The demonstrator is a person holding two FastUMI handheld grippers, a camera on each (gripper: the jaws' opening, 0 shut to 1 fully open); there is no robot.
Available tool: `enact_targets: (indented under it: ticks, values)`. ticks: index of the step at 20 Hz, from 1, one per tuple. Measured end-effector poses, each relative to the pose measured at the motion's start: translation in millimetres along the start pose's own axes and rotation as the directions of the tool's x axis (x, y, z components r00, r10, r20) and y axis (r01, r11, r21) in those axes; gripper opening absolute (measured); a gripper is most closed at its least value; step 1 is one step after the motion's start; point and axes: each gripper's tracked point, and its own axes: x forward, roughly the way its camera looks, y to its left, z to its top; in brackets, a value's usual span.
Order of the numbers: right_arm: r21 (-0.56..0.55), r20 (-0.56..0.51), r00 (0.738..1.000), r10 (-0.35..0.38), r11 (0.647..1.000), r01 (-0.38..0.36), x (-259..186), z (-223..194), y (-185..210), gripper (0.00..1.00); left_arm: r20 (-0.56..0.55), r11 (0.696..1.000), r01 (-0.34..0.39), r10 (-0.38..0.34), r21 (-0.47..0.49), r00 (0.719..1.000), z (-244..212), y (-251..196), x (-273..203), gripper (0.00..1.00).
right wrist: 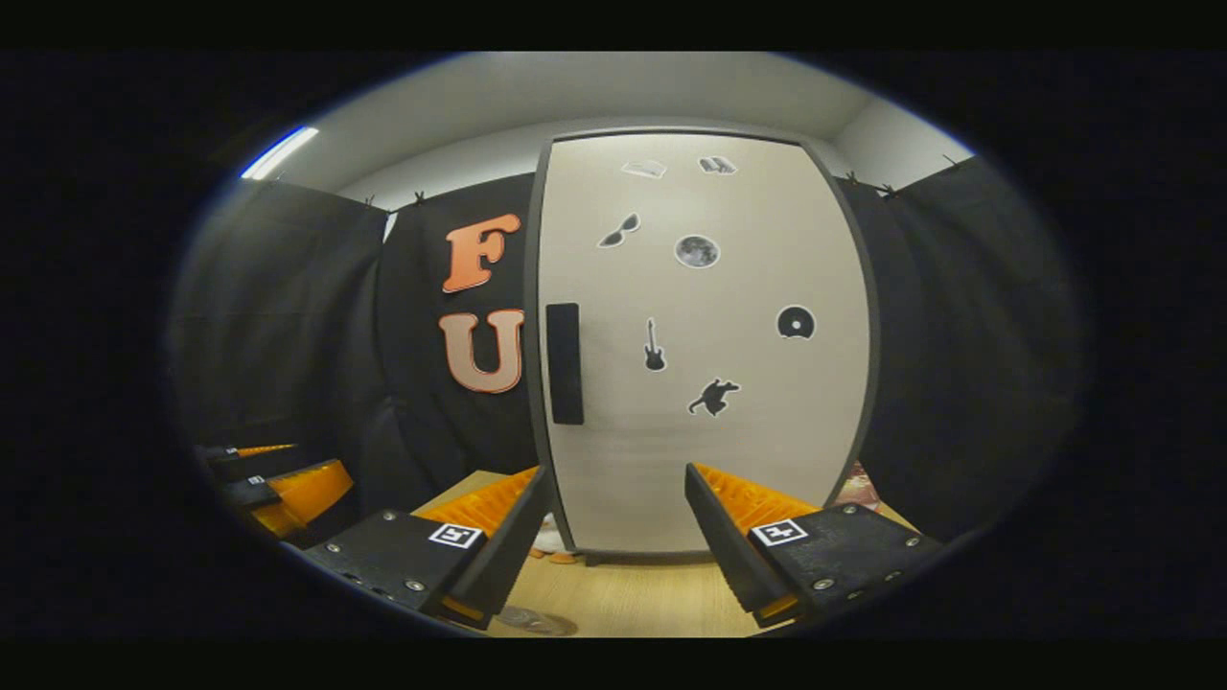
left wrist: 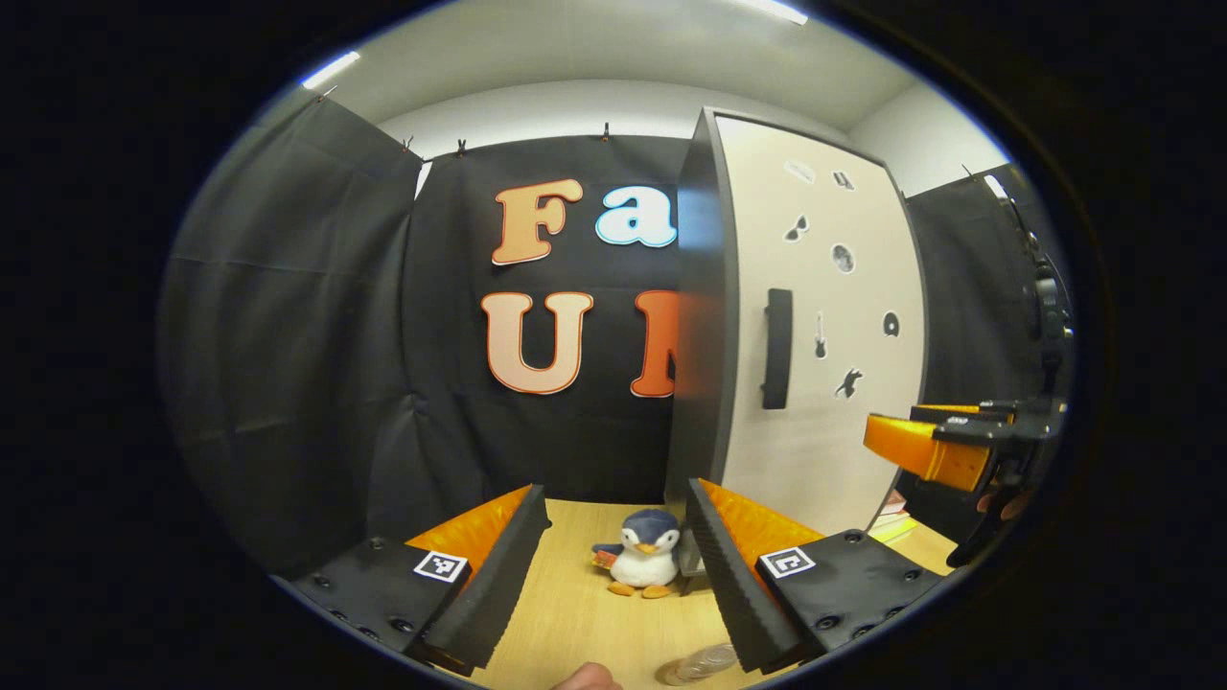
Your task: Open the cabinet door with the right hand, grasp the bottle in the cabinet with the left hand and place it on the coaster, then close the cabinet door with the right hand.
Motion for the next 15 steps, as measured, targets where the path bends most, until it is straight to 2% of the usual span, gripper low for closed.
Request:
enact_targets:
  ticks: [8, 15]
  values:
    - [0.015, 0.032, 0.998, -0.055, 0.998, 0.055, -108.8, 2.3, -52.9, 0.88, 0.044, 0.999, 0.009, -0.010, 0.031, 0.999, 24.1, -51.9, -75.8, 0.95]
    - [0.008, 0.047, 0.997, -0.067, 0.998, 0.066, -148.8, 3.6, -65.4, 0.88, 0.055, 0.998, -0.013, 0.009, 0.065, 0.998, 28.3, -68.3, -105.8, 0.95]
